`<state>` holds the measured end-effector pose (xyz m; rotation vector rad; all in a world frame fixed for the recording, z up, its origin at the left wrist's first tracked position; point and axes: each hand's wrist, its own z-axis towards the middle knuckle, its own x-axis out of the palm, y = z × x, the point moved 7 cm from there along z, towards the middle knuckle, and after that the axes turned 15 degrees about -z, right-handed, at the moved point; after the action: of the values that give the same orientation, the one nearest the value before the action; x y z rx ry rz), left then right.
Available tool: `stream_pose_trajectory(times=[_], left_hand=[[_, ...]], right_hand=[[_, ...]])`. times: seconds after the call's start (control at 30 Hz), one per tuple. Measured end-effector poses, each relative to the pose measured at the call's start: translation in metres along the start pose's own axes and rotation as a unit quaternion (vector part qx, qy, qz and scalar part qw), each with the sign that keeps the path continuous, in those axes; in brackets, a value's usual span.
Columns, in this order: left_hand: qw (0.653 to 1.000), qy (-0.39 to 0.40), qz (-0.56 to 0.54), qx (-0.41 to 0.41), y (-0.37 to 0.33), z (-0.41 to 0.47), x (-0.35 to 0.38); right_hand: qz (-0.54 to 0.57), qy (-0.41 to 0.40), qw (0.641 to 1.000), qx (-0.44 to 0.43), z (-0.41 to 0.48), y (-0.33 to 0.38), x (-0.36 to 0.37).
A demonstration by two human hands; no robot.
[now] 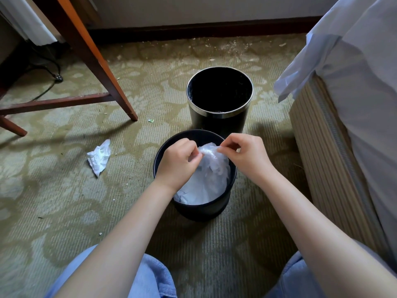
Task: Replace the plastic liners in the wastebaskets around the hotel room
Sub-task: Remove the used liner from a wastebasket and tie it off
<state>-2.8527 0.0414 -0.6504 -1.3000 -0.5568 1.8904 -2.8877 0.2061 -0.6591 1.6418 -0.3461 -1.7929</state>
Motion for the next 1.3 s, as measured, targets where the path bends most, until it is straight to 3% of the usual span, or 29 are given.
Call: stream_pose_trajectory(times=[0.5,0.6,0.8,0.93,1.07,1.3], left_hand=[[0.984,0.055,0.073,-0.153,0.066,-0.027,-0.025],[0.976,0.097,0.090,-0.171,0.074,-0.031,-0.018],[0.965,0.190,-0.042,-0.176,0.061,-0.028,0.014],[0.944,0.241,-0.017,-0.226,0.065,-0.029,0.044],[0.960,0.188,0.042,-0.203,0.060,-0.016,0.042],[0.987,0.052,-0.014,-0.150,0.032,0.020,-0.025]], right_hand=[[-0.144,0.044,0.987,0.053,-0.006,-0.051,0.012],[-0.166,0.058,0.983,0.056,-0.008,-0.051,0.017],[-0.082,0.062,0.994,0.030,-0.005,-0.030,0.021],[-0.025,0.051,0.998,0.003,-0.002,-0.003,0.015],[-0.022,0.001,0.999,0.030,-0.003,-0.005,0.005],[0.072,-0.037,0.991,0.105,0.004,-0.001,-0.013]])
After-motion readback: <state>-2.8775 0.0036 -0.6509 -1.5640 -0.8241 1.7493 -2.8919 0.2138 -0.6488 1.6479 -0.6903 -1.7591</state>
